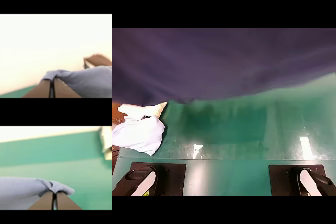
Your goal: Fold the shirts.
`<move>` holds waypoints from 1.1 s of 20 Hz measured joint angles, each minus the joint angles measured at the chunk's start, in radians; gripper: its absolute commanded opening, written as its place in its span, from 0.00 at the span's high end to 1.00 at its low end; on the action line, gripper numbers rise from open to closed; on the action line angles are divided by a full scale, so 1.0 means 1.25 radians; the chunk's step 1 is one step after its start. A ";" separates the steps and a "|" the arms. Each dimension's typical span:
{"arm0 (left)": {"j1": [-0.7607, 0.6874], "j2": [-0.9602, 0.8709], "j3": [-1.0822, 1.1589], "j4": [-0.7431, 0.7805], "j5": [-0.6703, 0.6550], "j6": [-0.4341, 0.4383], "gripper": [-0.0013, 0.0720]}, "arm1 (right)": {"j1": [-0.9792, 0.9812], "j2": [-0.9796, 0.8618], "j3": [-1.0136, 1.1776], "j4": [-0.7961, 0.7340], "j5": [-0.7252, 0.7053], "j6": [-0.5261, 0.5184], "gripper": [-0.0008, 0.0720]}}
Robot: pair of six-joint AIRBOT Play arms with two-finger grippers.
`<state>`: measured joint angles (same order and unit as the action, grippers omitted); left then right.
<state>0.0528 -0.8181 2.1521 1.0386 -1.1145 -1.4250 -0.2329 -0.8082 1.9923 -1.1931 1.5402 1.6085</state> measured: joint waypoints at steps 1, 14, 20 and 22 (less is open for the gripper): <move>0.000 0.001 0.026 0.000 0.005 -0.006 0.95 | -0.024 -0.019 0.058 0.001 0.020 -0.005 0.97; -0.001 -0.165 -0.492 0.036 -0.032 -0.052 0.95 | 0.009 -0.289 -0.233 0.016 0.084 -0.014 0.97; 0.000 -0.423 -0.600 0.003 0.050 0.018 0.95 | 0.129 -0.574 -0.223 -0.030 -0.067 -0.049 0.97; 0.000 -0.477 -0.596 -0.017 0.096 0.050 0.95 | 0.148 -0.653 -0.162 -0.039 -0.106 -0.055 0.97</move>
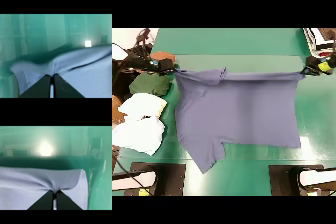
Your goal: Fold the shirts.
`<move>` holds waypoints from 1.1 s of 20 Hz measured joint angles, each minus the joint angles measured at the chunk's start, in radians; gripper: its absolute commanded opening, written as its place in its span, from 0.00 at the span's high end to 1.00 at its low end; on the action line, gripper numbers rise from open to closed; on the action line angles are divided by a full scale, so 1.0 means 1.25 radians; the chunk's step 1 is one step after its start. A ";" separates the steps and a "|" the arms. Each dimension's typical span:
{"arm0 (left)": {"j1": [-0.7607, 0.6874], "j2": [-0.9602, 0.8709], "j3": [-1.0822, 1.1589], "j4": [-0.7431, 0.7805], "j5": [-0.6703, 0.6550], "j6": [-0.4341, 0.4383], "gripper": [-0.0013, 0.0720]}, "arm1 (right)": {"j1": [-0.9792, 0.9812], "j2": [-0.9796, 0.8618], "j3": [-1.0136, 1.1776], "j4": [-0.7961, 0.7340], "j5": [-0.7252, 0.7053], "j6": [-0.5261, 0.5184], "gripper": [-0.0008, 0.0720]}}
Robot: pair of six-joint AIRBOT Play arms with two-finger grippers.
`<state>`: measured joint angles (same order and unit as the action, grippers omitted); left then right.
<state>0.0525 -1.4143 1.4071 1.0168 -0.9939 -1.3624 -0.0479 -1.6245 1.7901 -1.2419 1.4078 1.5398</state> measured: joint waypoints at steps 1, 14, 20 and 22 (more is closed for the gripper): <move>0.000 -0.018 0.005 -0.005 0.019 0.013 0.95 | 0.007 -0.027 0.030 0.000 -0.013 -0.006 0.97; 0.000 -0.063 -0.100 0.059 -0.049 0.123 0.95 | 0.029 -0.010 -0.131 -0.085 -0.045 -0.064 0.97; 0.004 -0.056 -0.146 0.066 -0.046 0.083 0.28 | 0.023 0.018 -0.211 -0.037 -0.058 -0.066 0.39; 0.017 -0.028 -0.156 0.074 -0.075 0.058 0.28 | 0.008 0.053 -0.231 -0.023 -0.041 -0.067 0.39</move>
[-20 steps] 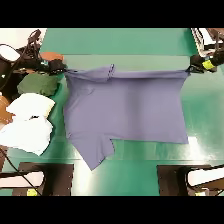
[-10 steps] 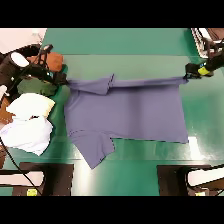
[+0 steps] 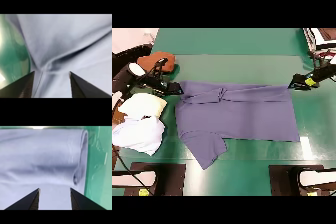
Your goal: Fold the shirts.
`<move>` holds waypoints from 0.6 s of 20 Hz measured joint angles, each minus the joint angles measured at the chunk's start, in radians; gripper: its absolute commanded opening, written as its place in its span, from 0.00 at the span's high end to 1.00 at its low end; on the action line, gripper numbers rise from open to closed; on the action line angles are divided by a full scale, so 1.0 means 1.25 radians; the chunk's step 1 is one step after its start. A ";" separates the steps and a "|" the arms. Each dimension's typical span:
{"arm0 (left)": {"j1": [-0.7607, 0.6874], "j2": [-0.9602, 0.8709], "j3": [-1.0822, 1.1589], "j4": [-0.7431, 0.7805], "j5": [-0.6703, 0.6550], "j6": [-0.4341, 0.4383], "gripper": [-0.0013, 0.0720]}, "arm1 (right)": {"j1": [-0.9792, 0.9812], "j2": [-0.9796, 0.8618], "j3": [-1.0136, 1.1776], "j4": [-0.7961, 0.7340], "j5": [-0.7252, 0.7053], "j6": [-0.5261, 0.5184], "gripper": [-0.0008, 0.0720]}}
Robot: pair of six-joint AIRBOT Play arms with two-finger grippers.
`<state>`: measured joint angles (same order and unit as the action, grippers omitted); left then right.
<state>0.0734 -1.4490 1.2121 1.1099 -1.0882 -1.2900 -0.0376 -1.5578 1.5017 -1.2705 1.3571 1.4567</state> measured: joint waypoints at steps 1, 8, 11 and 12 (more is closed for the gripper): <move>0.008 0.027 -0.016 0.005 -0.019 -0.014 0.28 | -0.008 0.026 -0.020 0.003 0.005 0.000 0.39; -0.022 0.323 -0.352 0.025 -0.108 -0.114 0.33 | -0.046 0.268 -0.243 0.030 0.019 -0.003 0.39; -0.078 0.402 -0.491 0.010 -0.111 -0.152 0.33 | -0.049 0.328 -0.307 0.064 -0.002 -0.003 0.39; -0.098 0.417 -0.529 0.000 -0.109 -0.161 0.33 | -0.050 0.341 -0.320 0.073 -0.008 -0.003 0.39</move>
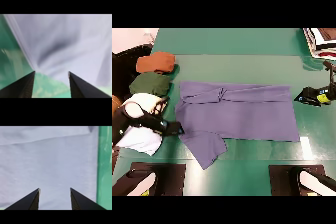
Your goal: Fold the shirts.
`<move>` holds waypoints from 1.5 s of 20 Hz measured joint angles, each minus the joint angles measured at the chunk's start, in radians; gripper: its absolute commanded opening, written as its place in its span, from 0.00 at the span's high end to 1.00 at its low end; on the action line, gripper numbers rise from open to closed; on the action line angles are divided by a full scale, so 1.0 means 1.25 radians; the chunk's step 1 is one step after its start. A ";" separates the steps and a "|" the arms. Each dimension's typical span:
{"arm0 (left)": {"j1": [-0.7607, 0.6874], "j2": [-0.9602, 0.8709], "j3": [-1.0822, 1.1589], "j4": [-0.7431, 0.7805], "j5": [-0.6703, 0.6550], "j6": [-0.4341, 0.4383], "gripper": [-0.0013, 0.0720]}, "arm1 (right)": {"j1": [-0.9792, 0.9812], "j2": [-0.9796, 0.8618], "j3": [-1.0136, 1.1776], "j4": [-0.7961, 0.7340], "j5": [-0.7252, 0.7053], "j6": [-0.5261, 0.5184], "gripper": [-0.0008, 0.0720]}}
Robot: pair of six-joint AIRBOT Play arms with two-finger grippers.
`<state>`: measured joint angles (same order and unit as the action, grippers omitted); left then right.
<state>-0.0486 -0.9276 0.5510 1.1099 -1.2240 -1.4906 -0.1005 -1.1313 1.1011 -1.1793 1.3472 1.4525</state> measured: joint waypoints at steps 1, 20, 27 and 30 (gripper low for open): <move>-0.017 0.009 -0.030 -0.009 0.004 -0.005 0.33 | 0.000 0.008 -0.009 0.006 -0.002 0.000 0.39; -0.077 0.036 -0.068 -0.132 0.105 -0.013 0.95 | -0.125 0.058 -0.154 -0.091 0.103 0.000 0.22; -0.077 0.036 -0.029 -0.134 0.096 0.002 0.95 | -0.259 0.033 -0.379 -0.049 0.054 -0.022 0.41; -0.077 0.036 -0.025 -0.134 0.092 0.004 0.95 | -0.231 0.009 -0.407 -0.026 0.022 -0.027 0.78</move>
<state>-0.1444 -0.8829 0.5194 0.9424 -1.1084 -1.4857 -0.3897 -1.1206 0.5922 -1.2114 1.3750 1.4181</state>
